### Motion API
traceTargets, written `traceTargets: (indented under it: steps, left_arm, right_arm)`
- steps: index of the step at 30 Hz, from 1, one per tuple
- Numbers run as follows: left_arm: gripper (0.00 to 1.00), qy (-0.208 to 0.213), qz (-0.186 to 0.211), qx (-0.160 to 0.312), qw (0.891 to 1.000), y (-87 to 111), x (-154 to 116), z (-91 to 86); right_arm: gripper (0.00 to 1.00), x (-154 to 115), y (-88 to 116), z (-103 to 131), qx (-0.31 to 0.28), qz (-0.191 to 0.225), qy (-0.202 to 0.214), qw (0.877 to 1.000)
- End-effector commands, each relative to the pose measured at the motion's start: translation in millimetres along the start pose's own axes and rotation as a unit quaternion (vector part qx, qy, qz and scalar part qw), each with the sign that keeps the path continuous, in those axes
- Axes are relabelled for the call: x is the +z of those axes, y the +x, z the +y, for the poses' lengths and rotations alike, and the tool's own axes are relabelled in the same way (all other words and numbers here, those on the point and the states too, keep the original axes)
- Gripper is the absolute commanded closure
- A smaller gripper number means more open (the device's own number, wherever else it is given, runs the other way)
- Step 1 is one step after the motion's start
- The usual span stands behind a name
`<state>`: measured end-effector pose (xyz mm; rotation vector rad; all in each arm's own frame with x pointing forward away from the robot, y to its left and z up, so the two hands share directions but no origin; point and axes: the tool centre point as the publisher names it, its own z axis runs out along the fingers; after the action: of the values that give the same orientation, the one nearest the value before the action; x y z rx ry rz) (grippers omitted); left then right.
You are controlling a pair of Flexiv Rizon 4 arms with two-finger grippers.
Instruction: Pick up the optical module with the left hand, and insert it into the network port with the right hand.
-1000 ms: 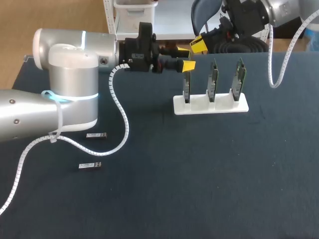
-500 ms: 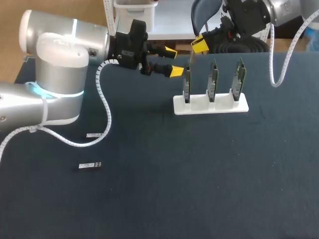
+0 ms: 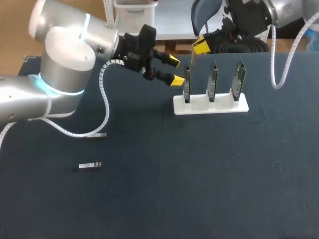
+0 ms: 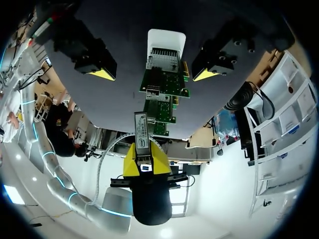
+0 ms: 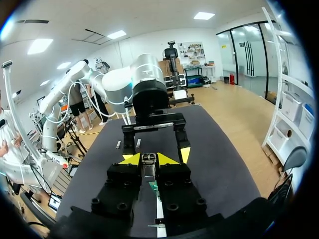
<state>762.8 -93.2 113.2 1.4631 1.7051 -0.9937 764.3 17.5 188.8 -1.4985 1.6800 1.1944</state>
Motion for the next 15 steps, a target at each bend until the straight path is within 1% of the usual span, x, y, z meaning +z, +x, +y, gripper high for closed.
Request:
traceTargets:
  steps: [1,6,8,15]
  left_arm:
    - [0.0,0.006,0.02,0.0,1.0,0.4,2.0,6.3]
    - [0.0,0.003,0.025,0.001,1.0,2.2,0.7,8.0]
    - [0.0,0.004,0.017,-0.009,1.0,2.0,-0.2,9.3]
    - [0.0,0.005,0.029,-0.004,1.0,4.6,3.4,7.1]
  right_arm:
    - [1.0,-0.5,1.1,4.9,-0.002,-0.001,0.006,1.0]
    - [1.0,-0.8,1.1,4.9,-0.001,-0.002,0.005,1.0]
    - [1.0,-0.7,1.1,5.0,-0.002,-0.002,0.004,1.0]
    - [1.0,-0.6,1.0,5.1,-0.002,-0.003,0.004,1.0]
